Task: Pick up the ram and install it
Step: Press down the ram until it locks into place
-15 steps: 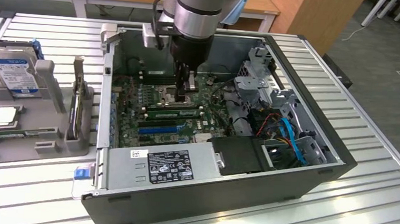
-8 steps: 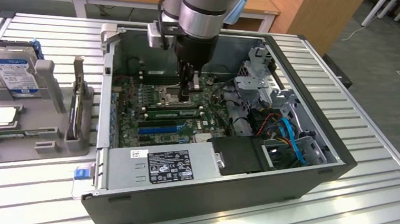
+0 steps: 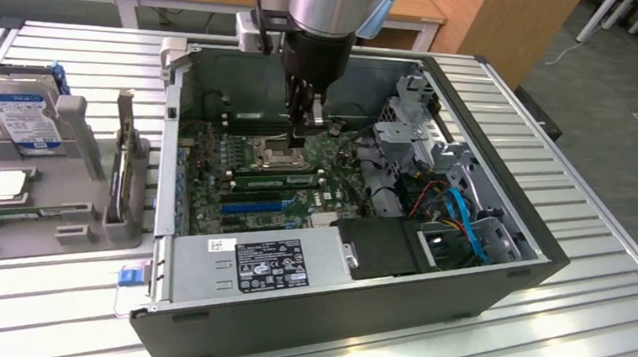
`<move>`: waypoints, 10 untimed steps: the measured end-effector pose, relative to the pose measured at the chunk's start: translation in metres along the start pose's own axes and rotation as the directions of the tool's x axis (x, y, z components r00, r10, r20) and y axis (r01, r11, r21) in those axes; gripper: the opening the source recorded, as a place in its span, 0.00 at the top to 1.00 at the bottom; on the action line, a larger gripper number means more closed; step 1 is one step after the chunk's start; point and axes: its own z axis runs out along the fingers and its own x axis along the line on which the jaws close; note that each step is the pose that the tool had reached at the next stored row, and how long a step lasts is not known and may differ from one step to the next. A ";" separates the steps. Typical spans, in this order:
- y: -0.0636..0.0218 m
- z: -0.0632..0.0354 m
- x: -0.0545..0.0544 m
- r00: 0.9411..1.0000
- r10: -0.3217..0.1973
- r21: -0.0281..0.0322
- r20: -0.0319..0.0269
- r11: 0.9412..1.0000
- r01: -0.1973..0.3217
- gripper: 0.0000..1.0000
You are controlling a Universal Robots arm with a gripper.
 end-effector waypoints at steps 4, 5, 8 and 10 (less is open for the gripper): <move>0.0000 -0.0012 0.000 1.000 0.000 0.000 0.000 1.000 0.000 0.89; 0.0000 -0.0012 0.000 1.000 0.000 0.000 0.000 1.000 0.000 0.89; 0.0002 -0.0096 0.000 1.000 0.000 0.000 0.000 1.000 0.000 0.89; 0.0003 -0.0107 0.000 1.000 0.000 0.000 0.000 1.000 0.000 0.89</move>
